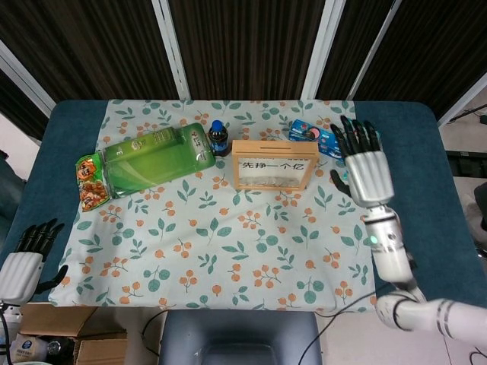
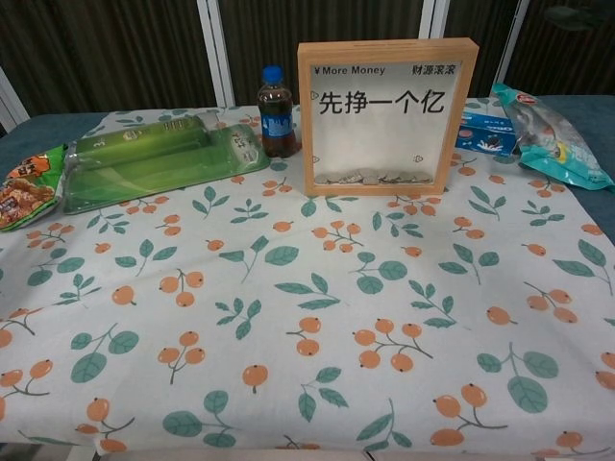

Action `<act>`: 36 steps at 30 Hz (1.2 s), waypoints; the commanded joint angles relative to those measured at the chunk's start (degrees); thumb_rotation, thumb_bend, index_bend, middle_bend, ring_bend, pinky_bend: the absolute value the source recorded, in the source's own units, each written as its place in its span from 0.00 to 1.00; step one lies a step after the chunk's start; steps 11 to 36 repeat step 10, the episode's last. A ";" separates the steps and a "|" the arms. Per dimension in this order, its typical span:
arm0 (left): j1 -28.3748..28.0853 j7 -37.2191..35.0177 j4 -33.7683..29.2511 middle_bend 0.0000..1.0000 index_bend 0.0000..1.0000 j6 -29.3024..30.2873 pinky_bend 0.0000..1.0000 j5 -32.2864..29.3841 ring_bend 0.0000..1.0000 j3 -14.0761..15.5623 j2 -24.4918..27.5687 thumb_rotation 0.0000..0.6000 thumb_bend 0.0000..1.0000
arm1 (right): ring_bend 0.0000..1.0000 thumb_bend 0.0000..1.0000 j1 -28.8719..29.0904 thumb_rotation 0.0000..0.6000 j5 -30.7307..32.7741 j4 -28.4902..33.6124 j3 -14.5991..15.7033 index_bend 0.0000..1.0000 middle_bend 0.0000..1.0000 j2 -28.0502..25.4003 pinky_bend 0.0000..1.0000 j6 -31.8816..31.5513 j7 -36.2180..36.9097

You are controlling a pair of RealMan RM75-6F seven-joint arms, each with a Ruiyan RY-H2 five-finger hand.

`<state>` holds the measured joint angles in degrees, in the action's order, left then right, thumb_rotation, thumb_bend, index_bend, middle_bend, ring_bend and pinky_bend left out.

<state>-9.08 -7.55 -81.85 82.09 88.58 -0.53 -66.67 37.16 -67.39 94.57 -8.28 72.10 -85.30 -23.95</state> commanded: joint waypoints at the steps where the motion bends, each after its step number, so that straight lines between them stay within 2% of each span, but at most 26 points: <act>1: 0.18 0.85 -0.42 0.00 0.00 1.34 0.00 0.25 0.00 -0.54 0.18 1.00 0.35 | 0.00 0.40 -10.91 1.00 -4.80 -0.34 8.73 0.00 0.00 -2.18 0.00 -7.18 5.72; 2: 0.54 1.30 -0.71 0.00 0.00 2.65 0.00 0.23 0.00 -1.02 0.31 1.00 0.35 | 0.00 0.40 -15.53 1.00 -3.32 -1.55 12.16 0.00 0.00 -2.12 0.00 -7.82 7.63; 5: 0.96 1.77 -1.25 0.00 0.00 3.42 0.00 -0.04 0.00 -1.25 0.57 1.00 0.35 | 0.00 0.39 -19.32 1.00 -4.35 -3.14 13.97 0.00 0.00 -1.98 0.00 -8.13 10.96; 10: 1.13 2.24 -1.62 0.00 0.00 3.39 0.00 -0.46 0.00 -1.39 0.95 1.00 0.35 | 0.00 0.39 -21.33 1.00 -4.11 -4.51 13.32 0.00 0.00 -1.61 0.00 -5.63 13.11; 36: 1.13 2.24 -1.62 0.00 0.00 3.39 0.00 -0.46 0.00 -1.39 0.95 1.00 0.35 | 0.00 0.39 -21.33 1.00 -4.11 -4.51 13.32 0.00 0.00 -1.61 0.00 -5.63 13.11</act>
